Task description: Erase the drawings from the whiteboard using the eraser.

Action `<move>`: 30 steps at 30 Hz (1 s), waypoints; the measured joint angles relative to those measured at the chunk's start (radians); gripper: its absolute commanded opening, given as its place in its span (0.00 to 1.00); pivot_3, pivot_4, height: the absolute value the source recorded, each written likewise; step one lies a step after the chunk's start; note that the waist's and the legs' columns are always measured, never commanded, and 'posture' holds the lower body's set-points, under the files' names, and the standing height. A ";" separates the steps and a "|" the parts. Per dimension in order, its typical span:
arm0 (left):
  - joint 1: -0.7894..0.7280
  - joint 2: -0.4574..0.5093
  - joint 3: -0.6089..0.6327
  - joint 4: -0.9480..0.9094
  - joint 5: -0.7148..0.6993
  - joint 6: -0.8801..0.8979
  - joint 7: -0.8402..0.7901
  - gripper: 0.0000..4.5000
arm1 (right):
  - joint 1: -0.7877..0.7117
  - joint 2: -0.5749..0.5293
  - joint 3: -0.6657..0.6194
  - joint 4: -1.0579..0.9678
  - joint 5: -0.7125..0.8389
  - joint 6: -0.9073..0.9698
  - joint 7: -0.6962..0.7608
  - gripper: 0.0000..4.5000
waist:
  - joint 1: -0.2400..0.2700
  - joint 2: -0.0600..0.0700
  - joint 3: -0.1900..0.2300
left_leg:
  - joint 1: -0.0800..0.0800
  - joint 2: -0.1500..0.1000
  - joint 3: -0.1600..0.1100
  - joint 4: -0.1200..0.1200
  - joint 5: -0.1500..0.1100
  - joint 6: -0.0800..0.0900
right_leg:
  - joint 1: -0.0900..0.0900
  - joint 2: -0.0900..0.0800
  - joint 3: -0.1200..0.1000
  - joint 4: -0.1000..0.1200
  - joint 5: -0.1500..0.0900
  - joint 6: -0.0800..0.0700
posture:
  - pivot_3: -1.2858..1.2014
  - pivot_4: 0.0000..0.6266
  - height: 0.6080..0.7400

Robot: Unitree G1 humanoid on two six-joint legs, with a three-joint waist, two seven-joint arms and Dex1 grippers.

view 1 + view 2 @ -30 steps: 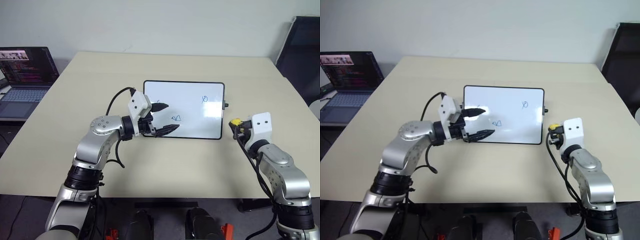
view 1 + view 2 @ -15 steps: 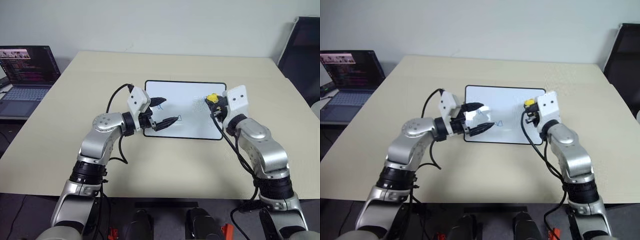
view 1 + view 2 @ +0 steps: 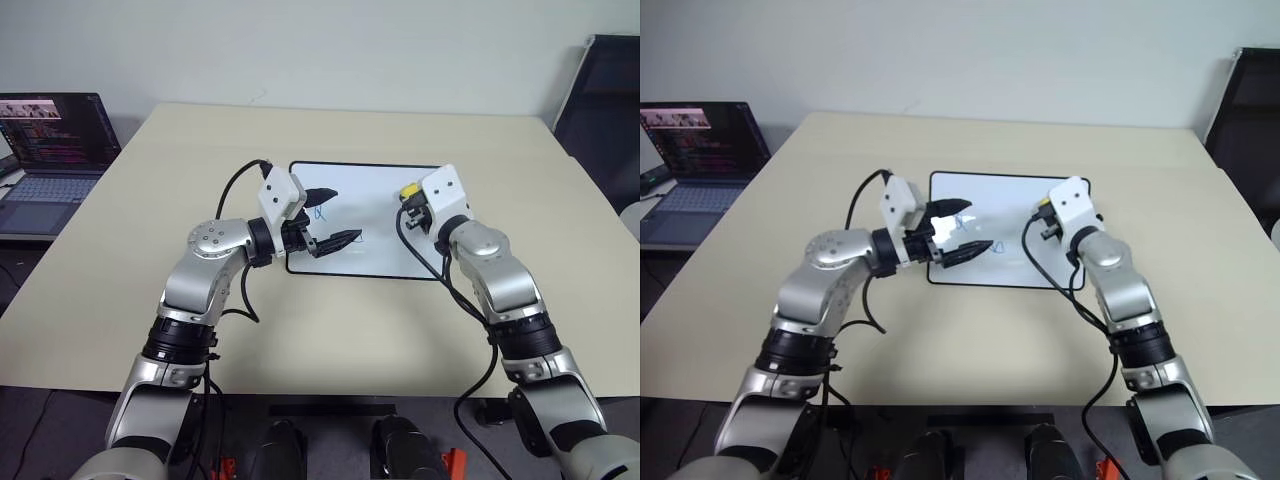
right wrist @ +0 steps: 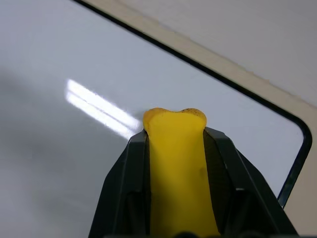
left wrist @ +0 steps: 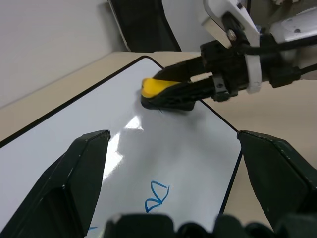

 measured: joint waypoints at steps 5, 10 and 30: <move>0.000 0.000 0.000 0.000 0.000 0.000 -0.001 1.00 | 0.005 0.014 -0.002 -0.008 -0.004 0.024 0.005 0.25 | -0.002 0.000 0.000 | 0.001 0.000 0.000 0.003 0.000 0.000 | 0.002 0.000 0.000 0.000 0.001 -0.001 | 0.52 0.24 1.00; 0.000 0.000 0.000 0.000 0.000 0.000 -0.004 1.00 | -0.046 0.029 -0.023 0.061 -0.026 -0.009 -0.054 0.25 | -0.002 0.000 0.000 | 0.001 0.000 0.000 0.004 0.000 0.000 | 0.002 0.000 0.000 0.000 0.002 -0.001 | 0.52 0.24 1.00; 0.009 -0.011 0.000 0.001 -0.001 -0.004 -0.022 1.00 | -0.021 0.011 -0.023 -0.004 -0.027 0.080 0.027 0.25 | -0.006 0.000 0.000 | 0.003 0.000 0.000 0.004 0.000 0.000 | 0.003 0.000 0.001 -0.001 0.003 -0.002 | 0.52 0.24 1.00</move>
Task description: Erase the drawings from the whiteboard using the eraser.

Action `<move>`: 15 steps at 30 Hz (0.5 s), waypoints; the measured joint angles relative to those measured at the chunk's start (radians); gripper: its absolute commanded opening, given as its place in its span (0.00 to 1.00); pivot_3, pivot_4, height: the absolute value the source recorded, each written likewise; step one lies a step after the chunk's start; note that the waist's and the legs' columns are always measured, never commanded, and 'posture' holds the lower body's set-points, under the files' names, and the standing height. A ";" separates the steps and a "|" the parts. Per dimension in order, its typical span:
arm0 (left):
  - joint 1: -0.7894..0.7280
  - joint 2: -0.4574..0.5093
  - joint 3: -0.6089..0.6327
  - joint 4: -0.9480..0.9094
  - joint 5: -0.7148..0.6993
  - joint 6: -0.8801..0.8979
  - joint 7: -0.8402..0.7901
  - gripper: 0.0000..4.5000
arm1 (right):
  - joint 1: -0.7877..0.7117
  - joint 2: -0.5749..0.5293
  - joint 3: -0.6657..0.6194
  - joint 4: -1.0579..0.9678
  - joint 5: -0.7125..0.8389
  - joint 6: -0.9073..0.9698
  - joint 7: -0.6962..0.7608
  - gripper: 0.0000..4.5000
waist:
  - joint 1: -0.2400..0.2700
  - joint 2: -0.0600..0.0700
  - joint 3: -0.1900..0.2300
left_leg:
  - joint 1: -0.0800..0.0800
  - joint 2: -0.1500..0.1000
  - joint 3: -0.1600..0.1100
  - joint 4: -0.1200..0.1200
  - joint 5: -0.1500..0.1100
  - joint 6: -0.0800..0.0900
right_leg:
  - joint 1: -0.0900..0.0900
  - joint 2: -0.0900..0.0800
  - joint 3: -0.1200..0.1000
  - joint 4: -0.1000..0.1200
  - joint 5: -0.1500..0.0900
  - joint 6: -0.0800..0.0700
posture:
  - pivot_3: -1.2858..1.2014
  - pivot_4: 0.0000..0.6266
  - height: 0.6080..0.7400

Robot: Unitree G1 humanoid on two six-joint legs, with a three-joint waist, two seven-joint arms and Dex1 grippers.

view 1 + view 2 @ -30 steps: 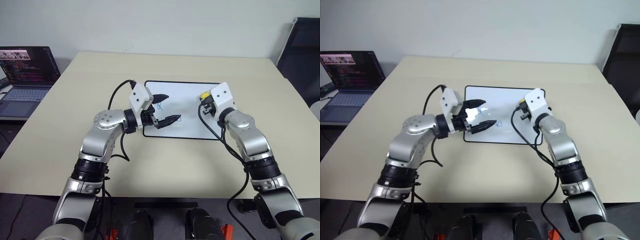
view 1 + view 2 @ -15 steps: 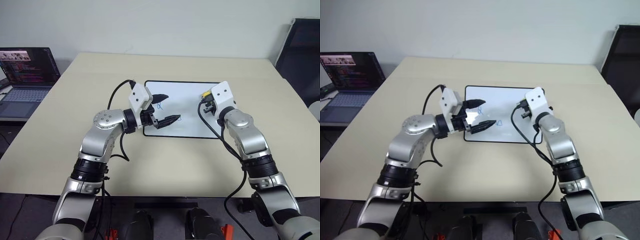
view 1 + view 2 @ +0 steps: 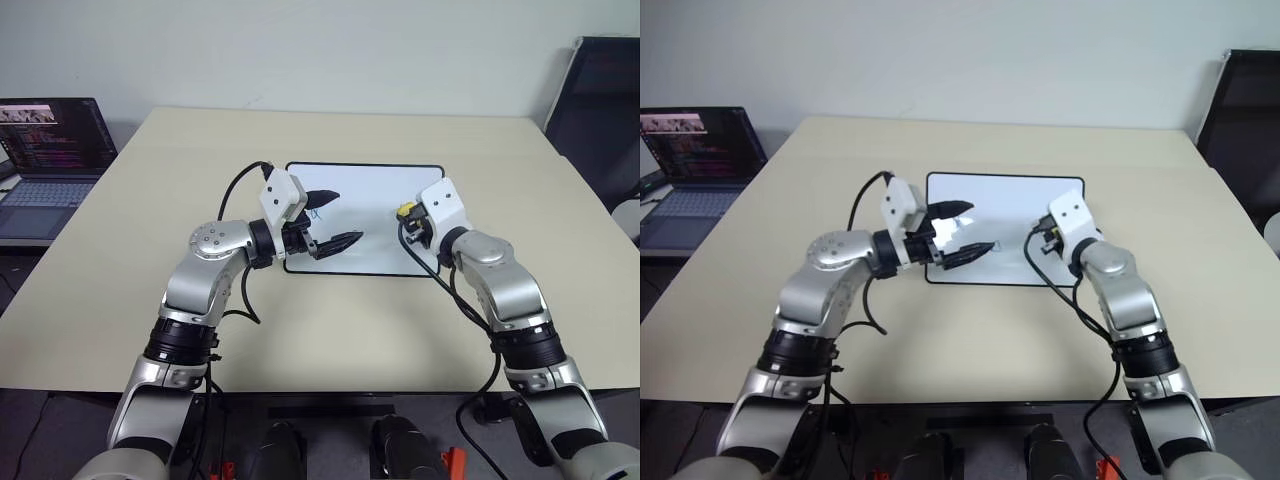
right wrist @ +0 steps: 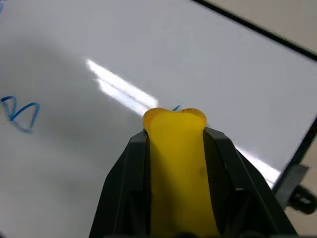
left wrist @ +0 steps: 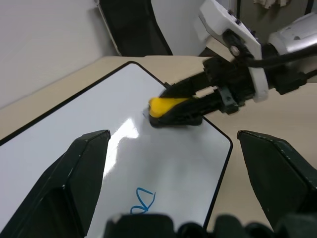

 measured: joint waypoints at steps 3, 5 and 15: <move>0.008 0.000 0.000 -0.003 0.000 0.000 -0.002 1.00 | -0.035 0.013 -0.010 0.049 -0.022 -0.047 -0.050 0.25 | 0.000 0.000 0.000 | 0.000 0.000 0.000 -0.001 0.000 0.000 | 0.000 0.000 0.000 -0.001 0.000 0.000 | 0.52 0.24 1.00; 0.015 0.000 0.000 -0.008 0.000 0.000 -0.002 1.00 | -0.046 0.017 -0.011 0.064 -0.025 -0.066 -0.061 0.25 | 0.001 0.000 0.000 | -0.001 0.000 0.000 -0.002 0.000 0.000 | -0.001 0.000 0.000 -0.001 -0.001 0.001 | 0.52 0.24 1.00; 0.032 0.000 0.008 -0.034 0.000 0.008 0.013 1.00 | 0.068 -0.007 0.029 -0.077 -0.014 0.010 0.055 0.25 | -0.001 0.000 0.000 | 0.000 0.000 0.000 -0.004 0.000 0.000 | -0.001 0.000 0.000 -0.001 -0.001 0.000 | 0.52 0.24 1.00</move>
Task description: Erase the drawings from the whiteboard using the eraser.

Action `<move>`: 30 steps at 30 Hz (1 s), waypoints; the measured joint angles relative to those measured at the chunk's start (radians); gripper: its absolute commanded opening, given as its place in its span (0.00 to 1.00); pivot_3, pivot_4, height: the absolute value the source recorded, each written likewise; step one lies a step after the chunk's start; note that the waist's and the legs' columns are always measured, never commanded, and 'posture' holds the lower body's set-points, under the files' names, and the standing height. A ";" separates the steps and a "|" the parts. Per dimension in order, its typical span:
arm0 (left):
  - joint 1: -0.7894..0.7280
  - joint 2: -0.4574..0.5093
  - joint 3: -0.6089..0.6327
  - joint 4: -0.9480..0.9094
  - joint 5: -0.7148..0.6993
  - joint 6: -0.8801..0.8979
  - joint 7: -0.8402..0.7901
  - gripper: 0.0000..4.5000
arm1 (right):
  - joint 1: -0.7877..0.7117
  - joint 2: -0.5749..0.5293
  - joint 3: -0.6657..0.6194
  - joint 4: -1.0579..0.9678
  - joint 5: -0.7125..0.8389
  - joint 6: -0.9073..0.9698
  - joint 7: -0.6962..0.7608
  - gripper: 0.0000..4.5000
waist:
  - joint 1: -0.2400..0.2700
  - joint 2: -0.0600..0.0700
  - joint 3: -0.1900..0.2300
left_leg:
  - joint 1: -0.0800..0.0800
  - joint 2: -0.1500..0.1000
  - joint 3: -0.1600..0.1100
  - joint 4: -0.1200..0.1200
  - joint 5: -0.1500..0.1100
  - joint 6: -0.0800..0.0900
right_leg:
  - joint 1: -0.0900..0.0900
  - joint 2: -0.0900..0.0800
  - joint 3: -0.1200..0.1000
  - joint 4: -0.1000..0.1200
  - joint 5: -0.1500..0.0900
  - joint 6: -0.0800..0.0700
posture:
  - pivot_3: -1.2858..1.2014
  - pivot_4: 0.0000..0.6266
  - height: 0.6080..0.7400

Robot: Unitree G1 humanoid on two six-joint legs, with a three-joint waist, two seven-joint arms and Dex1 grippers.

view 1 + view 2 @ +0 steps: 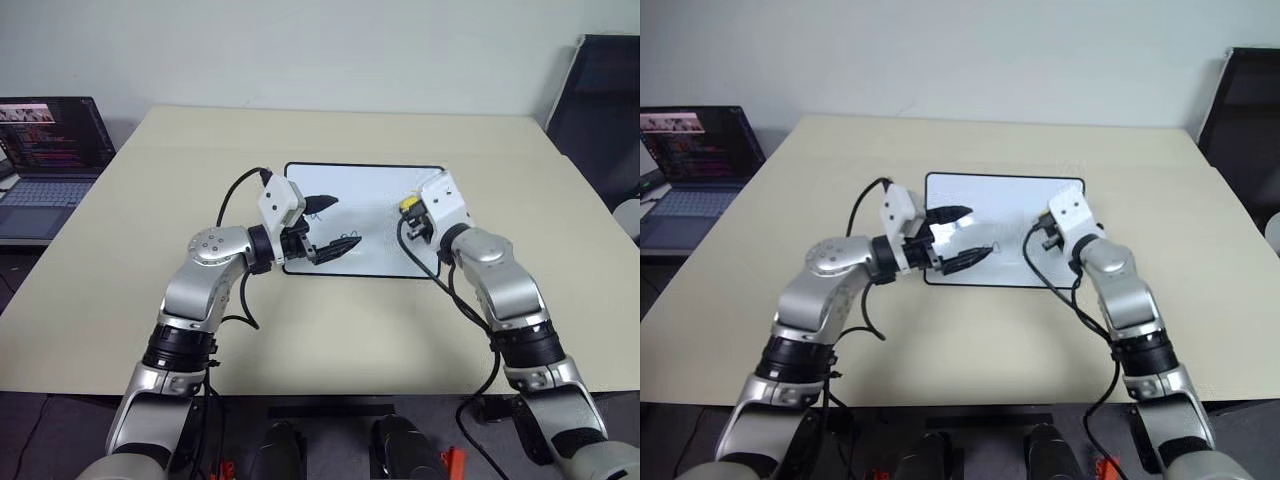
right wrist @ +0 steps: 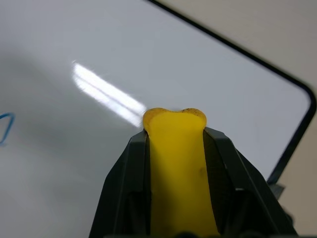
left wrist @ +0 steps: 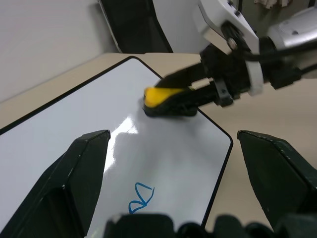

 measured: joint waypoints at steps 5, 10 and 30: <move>0.011 0.000 0.002 -0.021 0.000 0.021 0.017 1.00 | 0.012 0.009 0.003 -0.019 -0.004 0.006 -0.011 0.25 | 0.000 0.000 0.000 | 0.000 0.000 0.000 0.000 0.000 0.000 | 0.000 0.000 0.000 0.000 0.000 -0.001 | 0.52 0.24 1.00; 0.035 0.013 0.032 -0.061 -0.004 0.045 0.047 1.00 | 0.017 0.044 -0.057 -0.050 0.051 -0.034 -0.013 0.25 | 0.000 0.001 0.000 | -0.003 0.000 0.000 -0.003 0.000 0.000 | -0.004 0.000 0.000 0.000 -0.001 0.001 | 0.52 0.24 1.00; 0.316 0.180 0.162 -0.278 -0.063 0.208 0.099 1.00 | 0.349 -0.073 -0.027 -0.524 0.275 0.079 0.157 0.25 | 0.007 0.000 0.001 | -0.006 0.001 0.000 -0.003 -0.002 -0.002 | -0.009 0.000 0.000 0.000 -0.005 -0.004 | 0.52 0.24 1.00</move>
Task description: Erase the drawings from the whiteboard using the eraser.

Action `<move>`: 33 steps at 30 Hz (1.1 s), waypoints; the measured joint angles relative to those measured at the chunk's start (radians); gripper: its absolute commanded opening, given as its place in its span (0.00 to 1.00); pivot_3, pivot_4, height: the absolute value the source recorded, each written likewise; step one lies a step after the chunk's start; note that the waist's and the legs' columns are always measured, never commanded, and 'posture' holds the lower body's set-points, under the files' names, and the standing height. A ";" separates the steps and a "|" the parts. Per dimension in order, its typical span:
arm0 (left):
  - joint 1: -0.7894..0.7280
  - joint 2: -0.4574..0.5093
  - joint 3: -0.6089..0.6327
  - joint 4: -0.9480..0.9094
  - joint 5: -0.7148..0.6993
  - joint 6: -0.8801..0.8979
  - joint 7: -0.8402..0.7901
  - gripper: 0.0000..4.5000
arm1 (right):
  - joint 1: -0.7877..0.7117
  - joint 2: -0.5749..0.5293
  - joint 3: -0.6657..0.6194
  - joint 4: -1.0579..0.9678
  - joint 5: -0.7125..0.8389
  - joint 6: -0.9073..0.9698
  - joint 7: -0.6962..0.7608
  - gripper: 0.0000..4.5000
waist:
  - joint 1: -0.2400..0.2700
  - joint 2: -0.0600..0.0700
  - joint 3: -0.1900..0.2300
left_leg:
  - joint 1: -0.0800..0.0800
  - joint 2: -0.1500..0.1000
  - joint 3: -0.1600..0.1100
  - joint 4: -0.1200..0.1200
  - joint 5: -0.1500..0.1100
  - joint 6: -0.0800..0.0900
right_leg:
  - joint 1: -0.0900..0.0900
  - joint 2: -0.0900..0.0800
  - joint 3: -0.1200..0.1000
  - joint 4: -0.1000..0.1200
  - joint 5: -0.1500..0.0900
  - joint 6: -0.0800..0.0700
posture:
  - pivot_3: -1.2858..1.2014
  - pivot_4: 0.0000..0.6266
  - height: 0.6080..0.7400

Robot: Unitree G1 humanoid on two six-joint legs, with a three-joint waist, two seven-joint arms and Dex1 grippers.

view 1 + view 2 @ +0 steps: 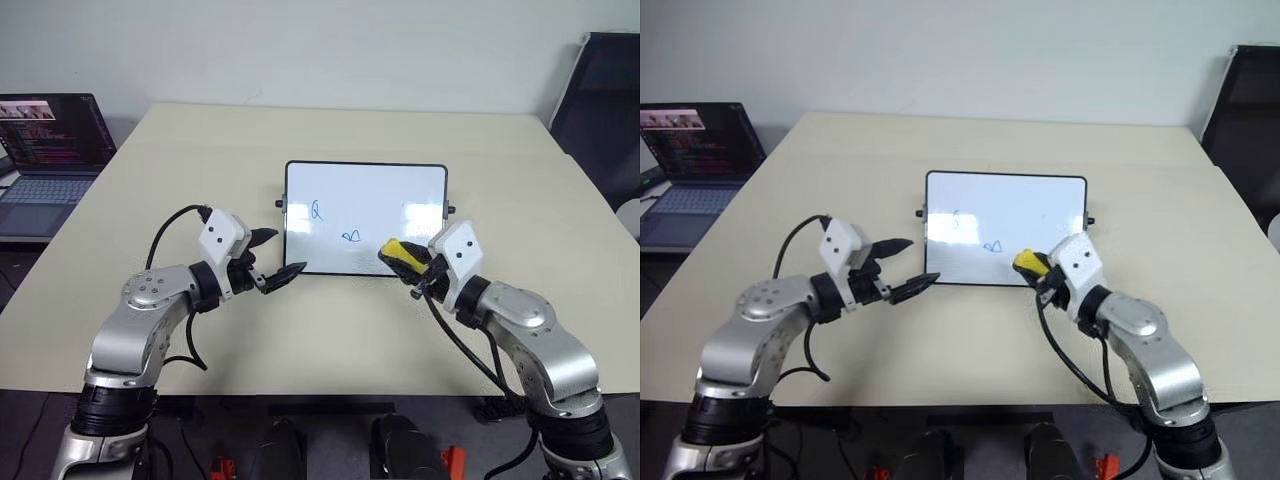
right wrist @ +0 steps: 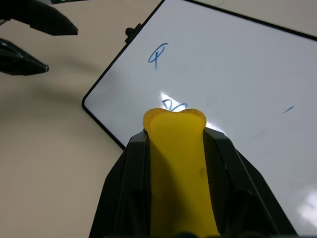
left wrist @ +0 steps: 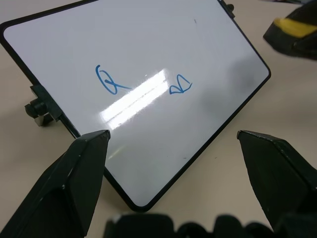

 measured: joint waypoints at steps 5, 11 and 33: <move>0.048 0.040 0.011 -0.011 0.003 0.007 0.004 1.00 | 0.037 -0.051 0.064 -0.005 -0.012 -0.012 0.021 0.25 | 0.001 0.000 0.000 | -0.001 0.000 0.000 -0.001 0.000 0.000 | -0.001 0.000 0.000 0.000 -0.001 0.001 | 0.52 0.24 1.00; 0.059 0.053 0.012 -0.010 0.008 0.005 0.023 1.00 | 0.026 -0.045 0.104 0.004 -0.045 -0.059 0.015 0.25 | 0.001 0.000 0.000 | -0.001 0.000 0.000 -0.001 0.000 0.000 | -0.001 0.000 0.000 0.000 -0.001 0.001 | 0.52 0.24 1.00; 0.041 0.037 -0.013 0.012 0.013 -0.040 0.030 1.00 | -0.310 0.123 0.251 0.474 -0.361 -0.285 -0.147 0.25 | 0.000 0.000 0.000 | -0.001 0.000 0.000 -0.001 0.000 0.000 | 0.000 0.001 0.000 0.001 0.000 0.001 | 0.52 0.24 1.00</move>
